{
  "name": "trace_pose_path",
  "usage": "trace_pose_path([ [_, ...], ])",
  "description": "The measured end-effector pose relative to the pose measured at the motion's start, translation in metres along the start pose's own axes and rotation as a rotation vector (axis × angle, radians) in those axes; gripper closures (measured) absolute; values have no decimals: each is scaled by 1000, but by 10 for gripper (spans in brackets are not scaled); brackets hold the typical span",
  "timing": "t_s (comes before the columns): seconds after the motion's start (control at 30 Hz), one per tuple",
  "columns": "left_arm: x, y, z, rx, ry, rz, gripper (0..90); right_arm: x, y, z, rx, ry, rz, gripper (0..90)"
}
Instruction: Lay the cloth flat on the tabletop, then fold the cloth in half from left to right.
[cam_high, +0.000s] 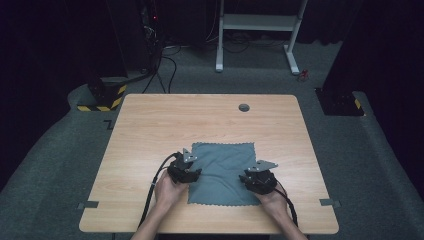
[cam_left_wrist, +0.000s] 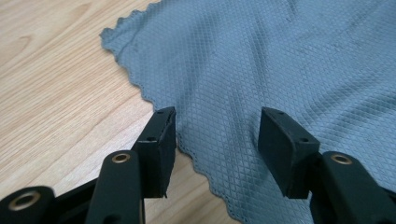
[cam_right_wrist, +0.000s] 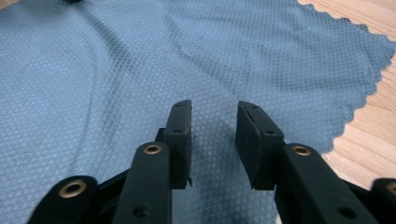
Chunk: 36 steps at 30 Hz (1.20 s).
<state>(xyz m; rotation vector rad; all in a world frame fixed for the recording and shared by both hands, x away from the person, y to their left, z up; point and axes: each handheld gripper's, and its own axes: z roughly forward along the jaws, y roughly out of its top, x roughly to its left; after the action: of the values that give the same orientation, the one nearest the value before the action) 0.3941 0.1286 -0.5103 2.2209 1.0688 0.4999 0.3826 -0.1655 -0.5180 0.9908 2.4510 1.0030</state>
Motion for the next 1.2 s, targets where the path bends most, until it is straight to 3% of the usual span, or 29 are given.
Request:
trace_pose_path([
  [0.07,-6,-6,-7,-55,-64,-37,452,1,-1,-1,1,-12,-4,617],
  [0.17,-15,-15,-12,-69,-84,-23,422,7,-3,-5,-22,3,-10,597],
  [0.23,-17,-23,-10,-60,-68,-3,405,10,-5,-4,-25,6,-16,577],
  [0.27,-15,-28,-10,-86,-77,-17,389,11,-6,-3,-21,0,-23,570],
  [0.37,-11,-38,-13,-124,-63,-33,383,8,-11,-4,-43,8,20,559],
  [0.43,-9,-40,-16,-123,-56,-34,374,10,-11,-5,-43,0,6,547],
  [0.73,-9,-42,-17,-122,-57,-37,364,9,-11,-5,-40,4,10,538],
  [0.97,-9,-41,-17,-124,-58,-48,368,11,-7,-5,-28,-14,18,646],
  [1.2,-2,-38,-17,-157,-70,-82,413,22,2,-8,-57,31,-8,682],
])
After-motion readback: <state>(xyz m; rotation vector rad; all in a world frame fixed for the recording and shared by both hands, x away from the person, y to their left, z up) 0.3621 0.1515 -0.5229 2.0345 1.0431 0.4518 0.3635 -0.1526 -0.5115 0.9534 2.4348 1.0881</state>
